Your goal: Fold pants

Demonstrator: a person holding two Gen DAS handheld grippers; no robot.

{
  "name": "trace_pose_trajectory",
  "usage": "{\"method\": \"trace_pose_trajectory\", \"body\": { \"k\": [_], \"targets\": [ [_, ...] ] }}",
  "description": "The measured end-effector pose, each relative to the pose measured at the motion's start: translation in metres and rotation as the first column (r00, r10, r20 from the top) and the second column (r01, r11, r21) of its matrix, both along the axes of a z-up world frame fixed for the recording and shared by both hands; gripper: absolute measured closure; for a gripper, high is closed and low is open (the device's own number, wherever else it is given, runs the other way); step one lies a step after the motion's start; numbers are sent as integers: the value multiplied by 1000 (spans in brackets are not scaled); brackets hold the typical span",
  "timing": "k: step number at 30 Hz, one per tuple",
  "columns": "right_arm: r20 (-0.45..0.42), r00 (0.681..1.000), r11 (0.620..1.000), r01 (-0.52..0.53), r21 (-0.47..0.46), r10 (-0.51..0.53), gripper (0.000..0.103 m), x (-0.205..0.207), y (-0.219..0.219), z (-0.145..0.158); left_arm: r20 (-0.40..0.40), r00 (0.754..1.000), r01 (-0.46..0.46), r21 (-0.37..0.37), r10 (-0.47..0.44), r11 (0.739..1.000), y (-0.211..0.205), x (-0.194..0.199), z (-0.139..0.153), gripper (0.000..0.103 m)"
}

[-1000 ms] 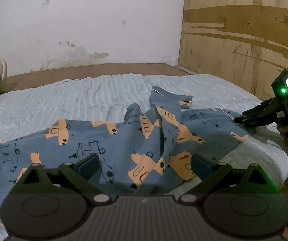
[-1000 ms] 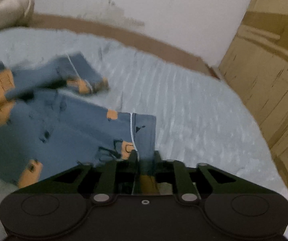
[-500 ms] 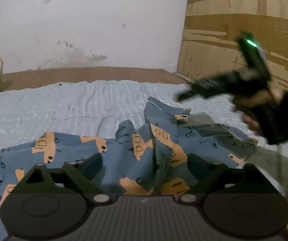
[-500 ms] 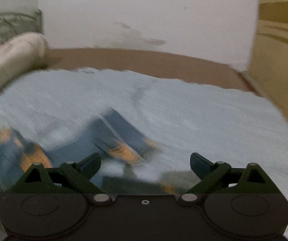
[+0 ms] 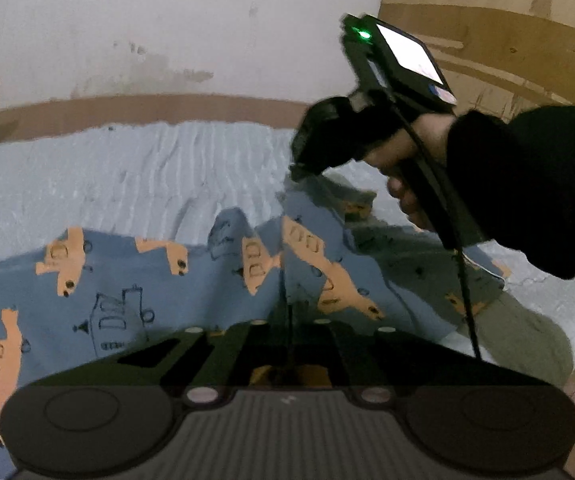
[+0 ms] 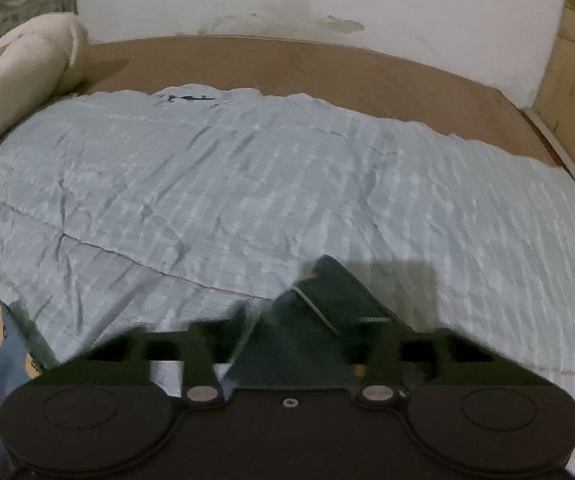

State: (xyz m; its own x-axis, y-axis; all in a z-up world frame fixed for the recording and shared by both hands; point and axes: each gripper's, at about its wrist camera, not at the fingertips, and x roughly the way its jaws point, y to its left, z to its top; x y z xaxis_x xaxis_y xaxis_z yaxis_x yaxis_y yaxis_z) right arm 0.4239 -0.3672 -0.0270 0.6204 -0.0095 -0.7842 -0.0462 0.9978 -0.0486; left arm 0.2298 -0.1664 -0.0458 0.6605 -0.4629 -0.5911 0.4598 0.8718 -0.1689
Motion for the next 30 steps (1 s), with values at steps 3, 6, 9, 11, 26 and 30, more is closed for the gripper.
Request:
{"method": "trace_pose_trajectory", "body": {
  "k": [3, 6, 9, 11, 26, 30],
  "targets": [
    [53, 998, 998, 25, 49, -27, 101, -16, -18, 7, 39, 999, 12, 14, -12, 1000, -4, -8, 4, 103],
    [115, 992, 996, 43, 75, -52, 102, -41, -37, 21, 80, 996, 29, 39, -32, 999, -8, -19, 8, 103],
    [192, 977, 991, 69, 112, -90, 102, -82, -60, 38, 130, 990, 49, 84, -60, 995, -14, -30, 10, 103],
    [240, 963, 987, 92, 134, -122, 102, -113, -75, 45, 148, 986, 64, 118, -81, 991, -19, -36, 8, 103],
    [172, 921, 886, 267, 378, -351, 87, -238, -126, -27, 89, 989, 93, 251, -118, 963, -44, -42, -22, 103],
    [167, 913, 832, 247, 497, -371, 59, -238, -138, -29, 80, 991, 89, 245, -111, 965, -40, -44, -23, 103]
  ]
}}
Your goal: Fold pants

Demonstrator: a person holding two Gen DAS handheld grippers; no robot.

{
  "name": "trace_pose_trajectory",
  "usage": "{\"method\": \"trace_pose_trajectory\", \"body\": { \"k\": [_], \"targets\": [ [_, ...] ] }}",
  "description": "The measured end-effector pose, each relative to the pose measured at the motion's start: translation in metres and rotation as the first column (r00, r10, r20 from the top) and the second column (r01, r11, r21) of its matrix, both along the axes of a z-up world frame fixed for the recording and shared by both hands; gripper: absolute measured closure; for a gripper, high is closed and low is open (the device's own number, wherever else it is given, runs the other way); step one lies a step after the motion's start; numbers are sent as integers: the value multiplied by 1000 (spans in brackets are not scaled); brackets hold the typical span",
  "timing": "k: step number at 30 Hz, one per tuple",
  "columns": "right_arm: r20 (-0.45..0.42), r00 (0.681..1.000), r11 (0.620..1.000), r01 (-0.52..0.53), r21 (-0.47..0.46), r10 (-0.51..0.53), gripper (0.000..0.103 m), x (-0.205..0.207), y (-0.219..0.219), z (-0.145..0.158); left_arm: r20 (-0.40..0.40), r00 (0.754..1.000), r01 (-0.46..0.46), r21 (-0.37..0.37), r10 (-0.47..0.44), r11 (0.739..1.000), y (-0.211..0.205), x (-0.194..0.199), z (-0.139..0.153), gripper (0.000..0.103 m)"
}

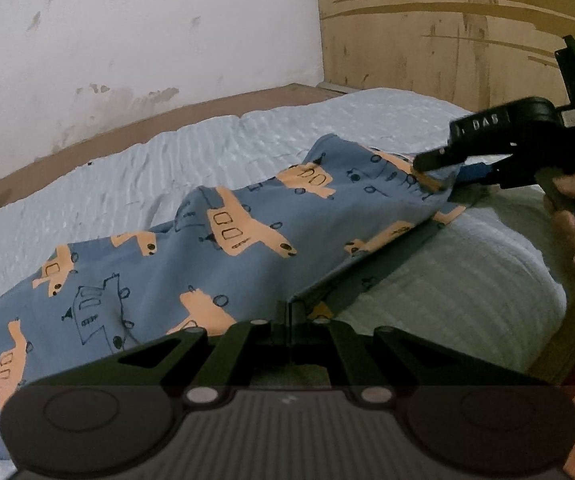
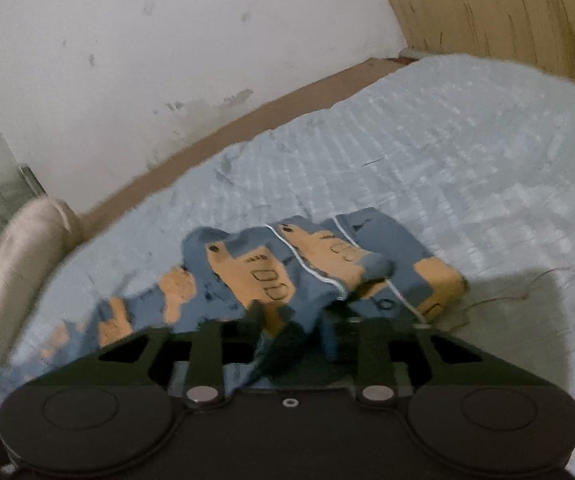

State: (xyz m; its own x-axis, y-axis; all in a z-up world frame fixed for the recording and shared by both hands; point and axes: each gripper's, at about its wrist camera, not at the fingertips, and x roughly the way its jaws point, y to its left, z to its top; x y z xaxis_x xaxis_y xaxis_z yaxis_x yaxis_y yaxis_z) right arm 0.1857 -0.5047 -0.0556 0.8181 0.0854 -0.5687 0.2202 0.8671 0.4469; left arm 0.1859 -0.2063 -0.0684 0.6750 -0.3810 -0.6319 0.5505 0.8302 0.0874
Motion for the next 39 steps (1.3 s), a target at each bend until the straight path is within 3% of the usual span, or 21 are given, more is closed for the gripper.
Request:
{"method": "trace_pose_trajectory", "body": {
  "k": [7, 8, 9, 10, 11, 15, 18, 20, 23, 29, 30, 31, 32, 33, 34, 35, 36, 38, 39],
  "targets": [
    [13, 997, 990, 79, 117, -81, 58, 21, -27, 1, 11, 1000, -9, -2, 9, 1000, -1, 0, 3, 103],
    [-3, 997, 989, 79, 122, -79, 66, 26, -30, 1, 12, 1000, -11, -4, 11, 1000, -1, 0, 4, 103],
    [-32, 997, 990, 72, 121, -69, 84, 34, -31, 1, 14, 1000, -15, -8, 16, 1000, -1, -1, 5, 103],
    [-47, 997, 992, 62, 108, -57, 94, 41, -31, 2, 19, 1000, -18, -13, 18, 1000, -1, -2, 7, 103],
    [-44, 998, 995, 53, 84, -50, 97, 45, -29, 4, 29, 999, -21, -17, 21, 1000, -1, -3, 8, 103],
    [81, 996, 995, 56, -83, -49, 98, 36, -18, 34, 51, 999, -6, -23, 7, 1000, -4, -5, 12, 103],
    [158, 986, 967, 97, -236, -60, 98, 12, -9, 48, 45, 999, 4, 6, -5, 1000, -11, -5, 7, 103],
    [105, 993, 947, 88, -309, -58, 97, 7, -6, 36, 27, 1000, 4, 27, -5, 1000, -15, -4, 1, 103],
    [-3, 996, 949, 85, -303, -90, 93, 3, -11, 9, 24, 1000, 9, 38, -10, 999, -15, -6, -2, 103],
    [0, 994, 944, 105, -314, -111, 90, -1, -11, 6, 6, 1000, 7, 16, -7, 1000, -13, -4, -1, 98],
    [6, 993, 935, 115, -335, -120, 87, -1, -11, 4, 2, 1000, 4, 5, -4, 1000, -12, -4, -1, 96],
    [3, 991, 927, 125, -354, -133, 84, 0, -11, 3, -10, 1000, 3, -9, -3, 1000, -10, -3, 1, 85],
    [-7, 990, 921, 128, -367, -141, 76, 0, -11, 3, -21, 1000, 1, -28, -2, 1000, -7, -2, 3, 67],
    [-16, 989, 918, 132, -374, -148, 67, 0, -10, 1, -25, 1000, -8, -46, 7, 999, -4, -1, 6, 57],
    [-22, 986, 912, 142, -385, -163, 63, 1, -9, 0, -19, 999, -31, -64, 30, 997, 1, 0, 11, 41],
    [-15, 985, 903, 152, -402, -172, 53, 0, -7, 2, -8, 998, -56, -76, 55, 996, 6, 0, 15, 34],
    [2, 985, 892, 158, -424, -173, 36, -1, -3, 5, 3, 996, -83, -88, 84, 993, 11, 2, 20, 30],
    [40, 984, 860, 170, -481, -172, 15, -3, 8, 12, 22, 988, -151, -107, 154, 983, 25, 6, 31, 13],
    [59, 986, 847, 167, -505, -159, 9, -4, 16, 16, 30, 980, -193, -116, 198, 974, 32, 9, 36, 12]
  ]
}}
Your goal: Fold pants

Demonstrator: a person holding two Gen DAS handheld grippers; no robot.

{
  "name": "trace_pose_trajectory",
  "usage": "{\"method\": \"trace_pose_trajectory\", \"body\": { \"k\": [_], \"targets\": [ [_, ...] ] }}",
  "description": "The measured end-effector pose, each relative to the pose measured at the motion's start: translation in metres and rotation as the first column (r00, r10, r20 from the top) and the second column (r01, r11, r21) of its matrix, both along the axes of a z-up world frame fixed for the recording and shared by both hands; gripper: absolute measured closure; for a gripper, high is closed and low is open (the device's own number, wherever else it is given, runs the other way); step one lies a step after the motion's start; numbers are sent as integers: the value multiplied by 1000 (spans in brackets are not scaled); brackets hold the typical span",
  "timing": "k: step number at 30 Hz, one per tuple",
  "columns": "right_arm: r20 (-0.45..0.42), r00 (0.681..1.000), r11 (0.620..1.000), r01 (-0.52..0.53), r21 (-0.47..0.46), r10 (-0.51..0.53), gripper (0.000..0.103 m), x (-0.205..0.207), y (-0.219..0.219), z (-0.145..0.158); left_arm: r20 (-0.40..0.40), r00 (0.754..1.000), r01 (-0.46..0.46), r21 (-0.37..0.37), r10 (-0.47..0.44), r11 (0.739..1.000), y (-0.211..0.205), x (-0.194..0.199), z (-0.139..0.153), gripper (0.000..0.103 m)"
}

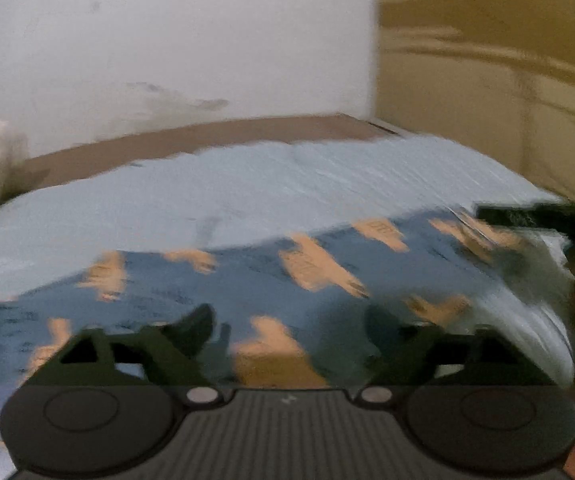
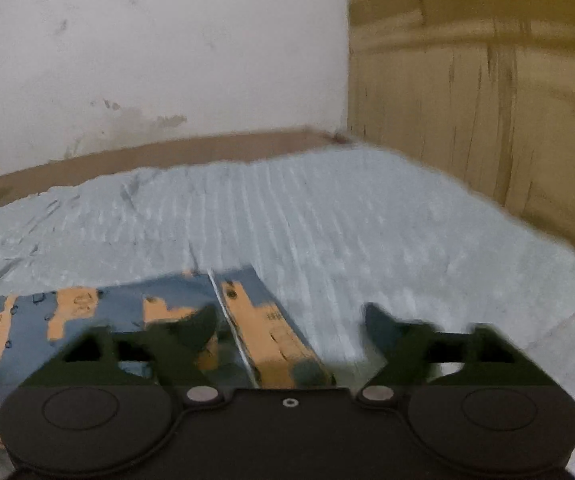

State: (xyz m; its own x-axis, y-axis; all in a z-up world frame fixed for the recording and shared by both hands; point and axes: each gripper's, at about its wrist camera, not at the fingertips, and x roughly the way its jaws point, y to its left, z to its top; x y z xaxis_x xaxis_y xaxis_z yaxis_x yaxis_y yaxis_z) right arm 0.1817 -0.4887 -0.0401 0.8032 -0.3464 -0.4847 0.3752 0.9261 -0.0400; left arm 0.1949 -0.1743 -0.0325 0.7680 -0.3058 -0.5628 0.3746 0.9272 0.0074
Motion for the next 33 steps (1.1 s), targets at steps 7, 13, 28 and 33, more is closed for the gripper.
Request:
{"method": "trace_pose_trajectory", "body": {
  "k": [7, 13, 28, 33],
  "targets": [
    [20, 963, 962, -270, 36, 270, 1, 17, 79, 8, 66, 965, -256, 5, 255, 967, 80, 13, 38, 3],
    [34, 834, 826, -551, 120, 551, 1, 37, 167, 2, 102, 895, -441, 58, 434, 896, 172, 15, 41, 1],
    [-22, 730, 722, -670, 172, 683, 1, 45, 254, -36, -260, 851, -515, -240, 457, 823, 323, 34, -34, 43],
    [-18, 729, 719, -670, 185, 684, 1, 51, 255, -42, -318, 829, -544, -267, 460, 796, 328, 39, -42, 60]
  ]
}}
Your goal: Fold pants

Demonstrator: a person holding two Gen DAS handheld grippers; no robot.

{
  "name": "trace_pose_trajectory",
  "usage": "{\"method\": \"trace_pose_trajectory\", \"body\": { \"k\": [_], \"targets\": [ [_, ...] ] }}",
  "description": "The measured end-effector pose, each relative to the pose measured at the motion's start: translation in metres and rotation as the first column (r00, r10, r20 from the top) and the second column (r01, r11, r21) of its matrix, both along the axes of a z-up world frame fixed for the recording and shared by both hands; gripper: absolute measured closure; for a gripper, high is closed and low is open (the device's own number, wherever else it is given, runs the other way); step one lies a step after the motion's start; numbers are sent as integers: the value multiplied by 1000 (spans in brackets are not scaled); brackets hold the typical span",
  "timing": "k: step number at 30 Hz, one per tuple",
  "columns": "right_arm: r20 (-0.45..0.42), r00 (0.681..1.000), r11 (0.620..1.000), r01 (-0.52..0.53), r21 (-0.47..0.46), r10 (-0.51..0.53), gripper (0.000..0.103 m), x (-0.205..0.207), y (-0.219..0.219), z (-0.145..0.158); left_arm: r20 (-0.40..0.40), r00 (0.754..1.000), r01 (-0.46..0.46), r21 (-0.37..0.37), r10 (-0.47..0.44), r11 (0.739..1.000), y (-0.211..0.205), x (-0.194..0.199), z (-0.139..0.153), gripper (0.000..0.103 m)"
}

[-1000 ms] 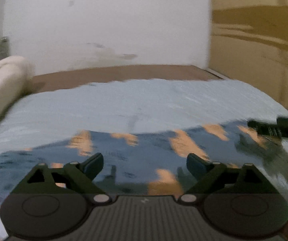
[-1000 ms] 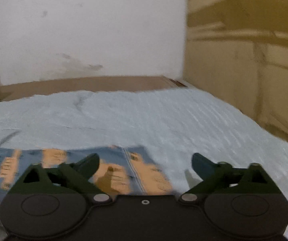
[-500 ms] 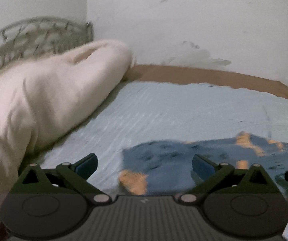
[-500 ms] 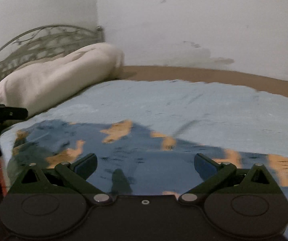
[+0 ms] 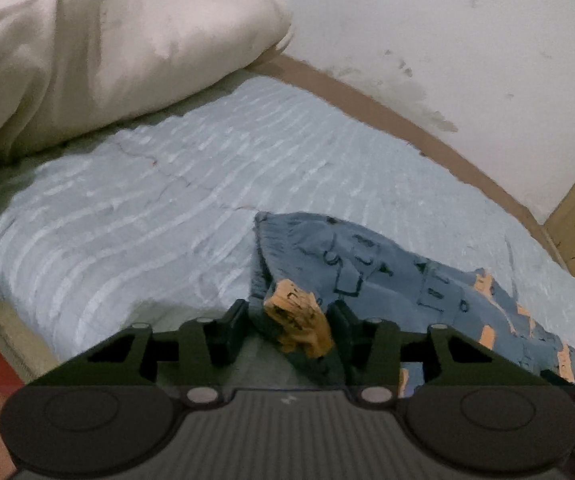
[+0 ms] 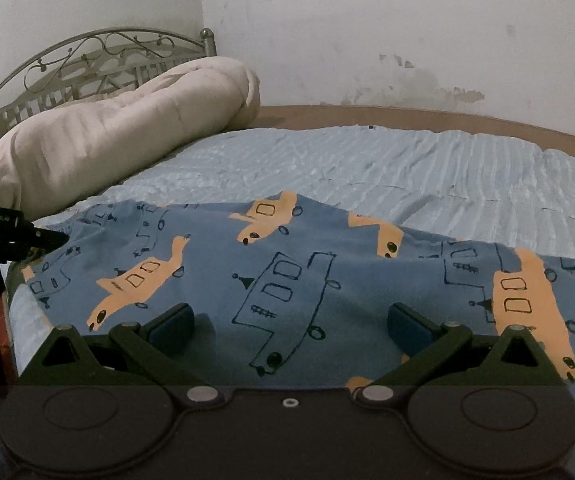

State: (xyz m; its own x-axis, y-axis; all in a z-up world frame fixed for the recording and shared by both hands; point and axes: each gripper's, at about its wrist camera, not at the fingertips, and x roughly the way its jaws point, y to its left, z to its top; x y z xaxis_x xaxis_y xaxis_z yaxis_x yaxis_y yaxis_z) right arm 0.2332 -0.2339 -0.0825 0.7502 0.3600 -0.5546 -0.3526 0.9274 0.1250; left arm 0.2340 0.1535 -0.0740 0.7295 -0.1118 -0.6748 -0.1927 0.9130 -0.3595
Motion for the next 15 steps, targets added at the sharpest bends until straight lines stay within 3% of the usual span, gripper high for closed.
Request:
{"method": "trace_pose_trajectory", "body": {
  "k": [2, 5, 8, 11, 15],
  "targets": [
    [2, 1000, 1000, -1, -5, 1, 1, 0, 0, -1, -26, 999, -43, -7, 43, 999, 1, 1, 0, 76],
    [5, 1000, 1000, -2, -7, 2, 1, 1, -1, -1, -18, 996, -87, 5, 87, 996, -4, 0, 7, 89],
    [4, 1000, 1000, -1, -7, 1, 1, 1, -1, -1, 57, 994, -102, 128, 96, 987, -23, -11, 29, 91],
    [6, 1000, 1000, -3, -2, 3, 1, 1, -1, -2, 121, 987, -123, 170, 103, 978, -32, -24, 48, 91],
    [8, 1000, 1000, -6, 9, 6, 1, 1, -3, -2, 86, 991, -116, 210, 100, 971, -31, -24, 44, 91]
  ]
}}
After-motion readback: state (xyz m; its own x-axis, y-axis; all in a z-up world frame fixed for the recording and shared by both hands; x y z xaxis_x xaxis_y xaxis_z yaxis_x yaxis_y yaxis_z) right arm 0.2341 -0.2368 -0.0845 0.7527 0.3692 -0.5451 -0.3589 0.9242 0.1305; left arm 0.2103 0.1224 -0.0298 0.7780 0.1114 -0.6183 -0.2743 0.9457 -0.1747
